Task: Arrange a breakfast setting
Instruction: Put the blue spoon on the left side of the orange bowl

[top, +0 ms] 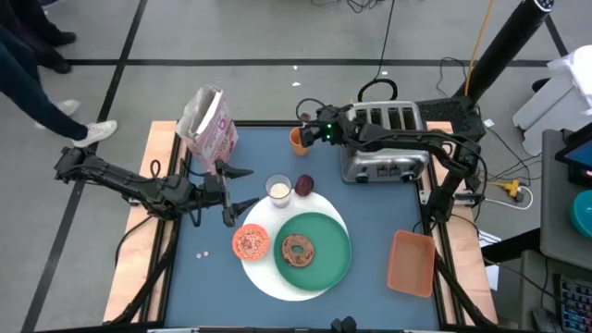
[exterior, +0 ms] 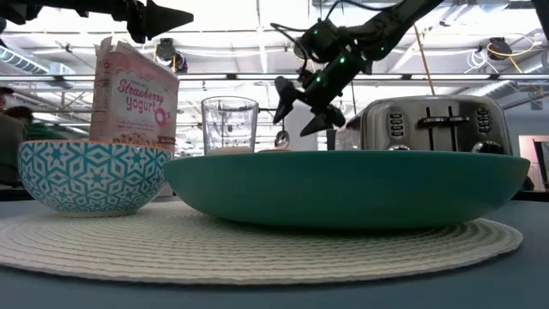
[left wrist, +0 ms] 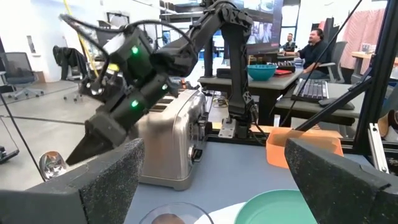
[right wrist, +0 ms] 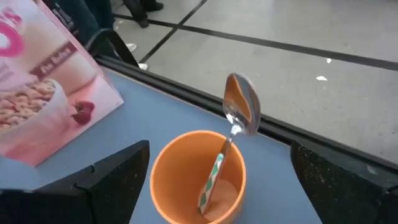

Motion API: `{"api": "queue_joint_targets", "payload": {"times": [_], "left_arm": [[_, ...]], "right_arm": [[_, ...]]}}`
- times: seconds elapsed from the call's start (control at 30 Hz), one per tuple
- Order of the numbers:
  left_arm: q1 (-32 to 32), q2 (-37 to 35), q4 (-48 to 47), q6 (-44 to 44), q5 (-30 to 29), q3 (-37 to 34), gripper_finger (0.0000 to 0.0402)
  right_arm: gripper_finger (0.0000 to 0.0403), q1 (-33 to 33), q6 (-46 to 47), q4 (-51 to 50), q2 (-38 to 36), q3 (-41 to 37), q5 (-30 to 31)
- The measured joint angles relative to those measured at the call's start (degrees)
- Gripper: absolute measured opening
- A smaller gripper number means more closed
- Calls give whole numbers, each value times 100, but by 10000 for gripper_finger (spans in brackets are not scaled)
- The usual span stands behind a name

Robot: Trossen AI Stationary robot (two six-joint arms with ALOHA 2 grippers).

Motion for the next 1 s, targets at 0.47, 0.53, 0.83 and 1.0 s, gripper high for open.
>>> {"api": "queue_joint_targets", "payload": {"times": [0.47, 0.53, 0.83, 1.0], "left_arm": [[1, 0, 0, -15, 0, 0, 392], [2, 0, 0, -22, 2, 0, 392], [2, 1, 1, -38, 2, 0, 392], [1, 0, 2, -38, 2, 0, 392]], "right_arm": [[380, -157, 71, 930, 784, 0, -15], [380, -188, 176, 1029, 859, 0, -22], [380, -275, 152, 1641, 1120, 0, -470], [380, -278, 138, 1758, 1118, 0, -468]]}}
